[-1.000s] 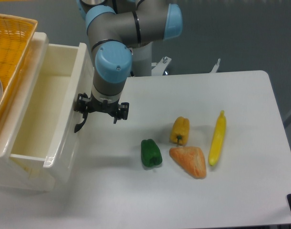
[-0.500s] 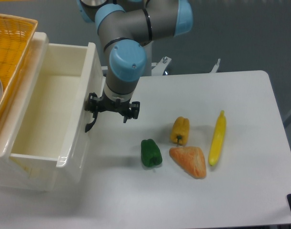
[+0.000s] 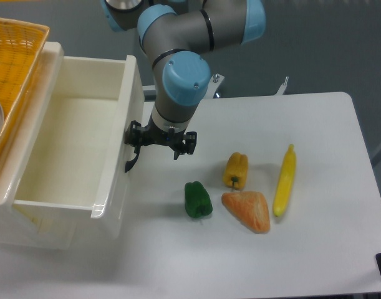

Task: Slide open the top white drawer
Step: 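Pull the upper white drawer out along its slide with the gripper, then hold the drawer at full extension by its handle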

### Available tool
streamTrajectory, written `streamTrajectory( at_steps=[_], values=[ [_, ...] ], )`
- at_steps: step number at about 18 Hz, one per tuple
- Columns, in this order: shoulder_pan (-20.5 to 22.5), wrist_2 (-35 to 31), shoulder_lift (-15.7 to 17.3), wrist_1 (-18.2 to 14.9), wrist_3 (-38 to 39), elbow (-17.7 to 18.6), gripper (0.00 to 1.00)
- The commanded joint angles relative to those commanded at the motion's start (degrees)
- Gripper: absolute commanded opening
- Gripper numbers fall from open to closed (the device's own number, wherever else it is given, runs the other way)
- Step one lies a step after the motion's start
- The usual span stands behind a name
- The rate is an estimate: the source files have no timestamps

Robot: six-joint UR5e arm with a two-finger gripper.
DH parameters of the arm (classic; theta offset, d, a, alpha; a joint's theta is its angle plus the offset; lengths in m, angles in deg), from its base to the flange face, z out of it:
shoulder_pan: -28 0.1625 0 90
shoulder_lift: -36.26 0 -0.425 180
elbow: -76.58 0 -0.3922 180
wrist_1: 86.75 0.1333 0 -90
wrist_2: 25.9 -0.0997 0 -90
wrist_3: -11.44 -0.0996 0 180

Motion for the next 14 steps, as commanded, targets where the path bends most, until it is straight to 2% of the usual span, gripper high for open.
streamTrajectory(
  at_steps=[8, 14],
  values=[
    [0.5, 0.0, 0.0, 0.1, -4.7, -0.1, 1.0],
    [0.4, 0.6, -0.2, -0.1, -4.0, 0.0, 1.0]
  ],
)
